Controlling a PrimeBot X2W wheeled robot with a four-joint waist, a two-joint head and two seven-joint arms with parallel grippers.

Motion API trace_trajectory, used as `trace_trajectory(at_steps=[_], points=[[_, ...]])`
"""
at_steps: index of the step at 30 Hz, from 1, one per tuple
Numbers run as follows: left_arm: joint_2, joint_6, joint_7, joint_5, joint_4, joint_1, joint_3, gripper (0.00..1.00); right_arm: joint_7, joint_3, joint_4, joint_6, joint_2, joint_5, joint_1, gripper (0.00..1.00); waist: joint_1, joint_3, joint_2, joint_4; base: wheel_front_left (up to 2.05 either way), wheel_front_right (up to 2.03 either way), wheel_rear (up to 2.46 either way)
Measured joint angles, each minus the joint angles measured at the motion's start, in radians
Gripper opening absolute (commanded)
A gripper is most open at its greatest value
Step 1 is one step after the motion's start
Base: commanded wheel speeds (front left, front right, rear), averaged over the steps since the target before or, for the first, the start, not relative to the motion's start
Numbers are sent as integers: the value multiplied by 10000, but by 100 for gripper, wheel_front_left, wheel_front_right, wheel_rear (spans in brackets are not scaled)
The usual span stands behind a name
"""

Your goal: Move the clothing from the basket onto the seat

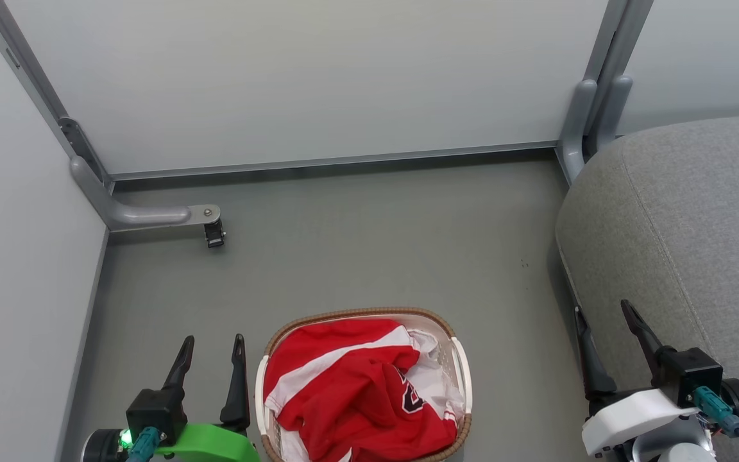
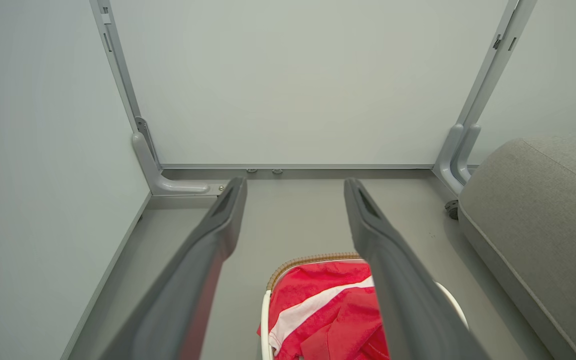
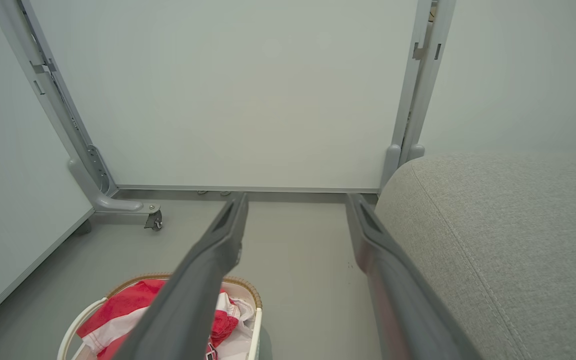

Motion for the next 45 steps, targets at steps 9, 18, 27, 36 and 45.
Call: trace_trajectory(at_steps=[9,18,27,36,45], points=[[0,2,0,-4,-2,-12,31,100,0,-12,-10,0,0,0,-8,100,0,97,0,-7,0,0,0],[15,-268,-2,395,-67,-954,-242,100,-4,-247,-311,0,-6,-98,-530,100,0,908,0,-135,0,0,0],[92,-612,-4,911,1728,-2911,-2476,100,-15,-337,-677,0,-6,-52,-1719,100,0,2321,0,-428,0,0,0],[732,-644,6,226,4286,-5201,-5133,100,-15,-194,-1160,4,-21,364,-2769,100,1,4121,0,-1069,0,0,0],[1388,-662,408,-531,6228,-6902,-6761,100,-15,2,-1323,4,-21,871,-3439,100,2,5750,0,-1834,0,0,0]])
